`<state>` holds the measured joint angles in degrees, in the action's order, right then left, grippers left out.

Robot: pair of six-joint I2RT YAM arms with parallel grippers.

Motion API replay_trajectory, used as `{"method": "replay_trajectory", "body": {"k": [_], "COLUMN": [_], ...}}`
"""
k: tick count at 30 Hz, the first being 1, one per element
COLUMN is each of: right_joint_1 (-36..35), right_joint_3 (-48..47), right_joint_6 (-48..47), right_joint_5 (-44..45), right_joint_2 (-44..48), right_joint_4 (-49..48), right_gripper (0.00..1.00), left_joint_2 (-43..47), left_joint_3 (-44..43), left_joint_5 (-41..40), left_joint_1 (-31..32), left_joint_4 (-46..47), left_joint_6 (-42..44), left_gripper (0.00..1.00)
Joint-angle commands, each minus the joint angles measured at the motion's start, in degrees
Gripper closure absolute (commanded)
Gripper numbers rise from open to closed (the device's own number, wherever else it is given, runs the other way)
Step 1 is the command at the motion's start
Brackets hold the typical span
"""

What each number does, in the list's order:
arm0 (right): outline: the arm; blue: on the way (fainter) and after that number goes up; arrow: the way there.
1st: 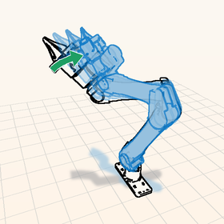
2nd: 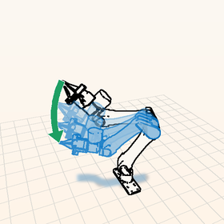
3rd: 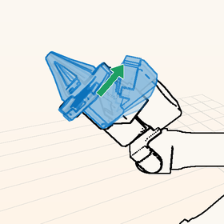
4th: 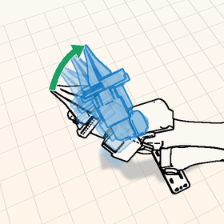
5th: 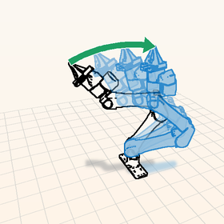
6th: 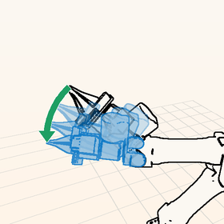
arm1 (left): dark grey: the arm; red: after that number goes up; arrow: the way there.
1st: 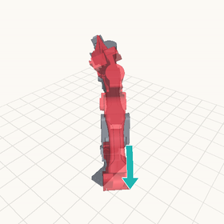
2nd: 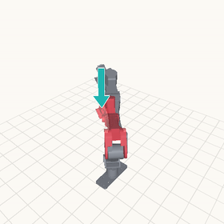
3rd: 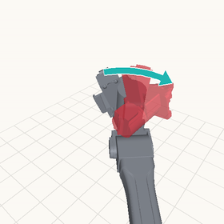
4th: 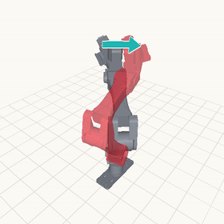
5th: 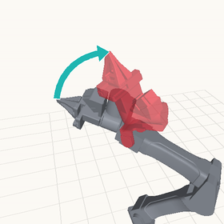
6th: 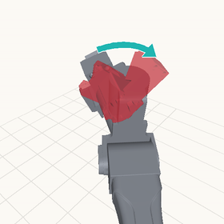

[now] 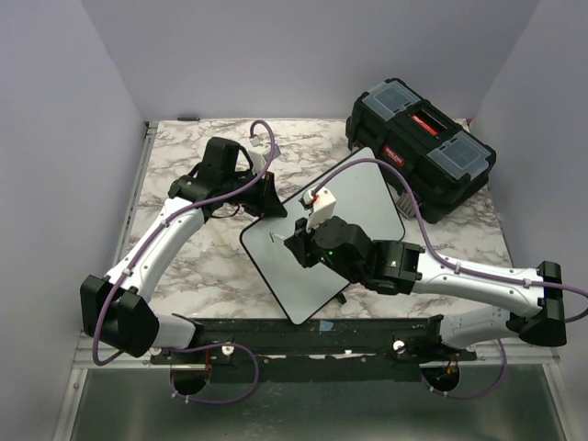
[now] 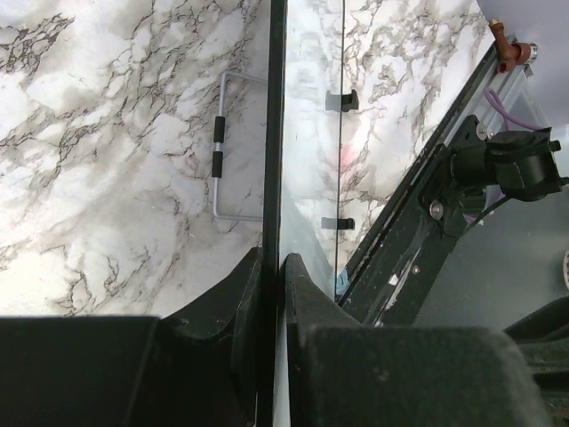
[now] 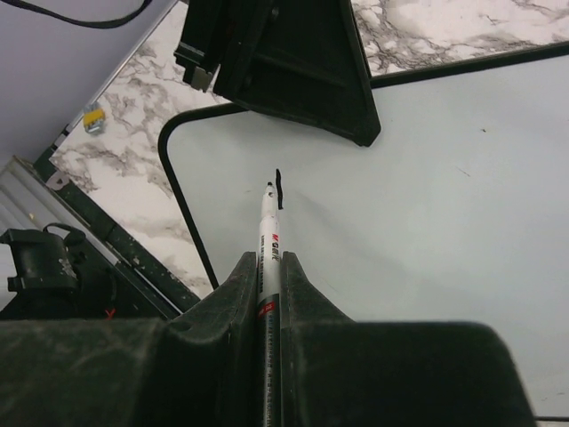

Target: Write a sentence on the whiteboard

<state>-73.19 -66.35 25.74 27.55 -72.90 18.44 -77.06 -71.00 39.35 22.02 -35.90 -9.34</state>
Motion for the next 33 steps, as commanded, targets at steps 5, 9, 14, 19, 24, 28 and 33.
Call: {"method": "replay_trajectory", "body": {"k": [5, 9, 14, 19, 24, 28, 33], "right_joint_1": [-0.4, -0.4, -0.4, -0.4, -0.4, -0.3, -0.4], "right_joint_3": [-3.2, -3.8, -3.8, -3.4, -2.9, -2.3, -1.1], "right_joint_6": [-1.8, -2.1, -2.2, -2.5, -2.2, -1.5, -0.7], "right_joint_5": [2.9, 4.3, 5.5, 6.4, 8.7, 11.1, 12.0], "right_joint_2": [-3.5, -4.6, -5.2, -5.9, -5.8, -5.2, -4.6], "right_joint_4": [-3.6, -3.7, -3.7, -3.6, -2.3, -0.7, 0.5], "right_gripper": [0.99, 0.99, 0.99, 0.99, 0.99, 0.99, 0.99], "left_joint_2": [1.2, 1.2, 0.6, 0.2, 0.3, 1.4, 1.7], "left_joint_3": [0.0, -0.2, -0.7, -1.0, -1.2, -0.6, -0.6], "left_joint_5": [-5.2, -5.7, -7.5, -5.9, -9.5, -10.9, -10.6], "left_joint_1": [-0.7, -0.3, 0.2, 0.3, 1.1, 1.3, 1.3], "left_joint_4": [4.3, 4.1, 3.4, 3.3, 2.7, 3.6, 4.0], "left_joint_6": [2.3, 2.2, 2.2, 2.0, 2.4, 2.7, 2.7], "left_gripper": [1.00, 1.00, 1.00, 1.00, 1.00, 1.00, 1.00]}}
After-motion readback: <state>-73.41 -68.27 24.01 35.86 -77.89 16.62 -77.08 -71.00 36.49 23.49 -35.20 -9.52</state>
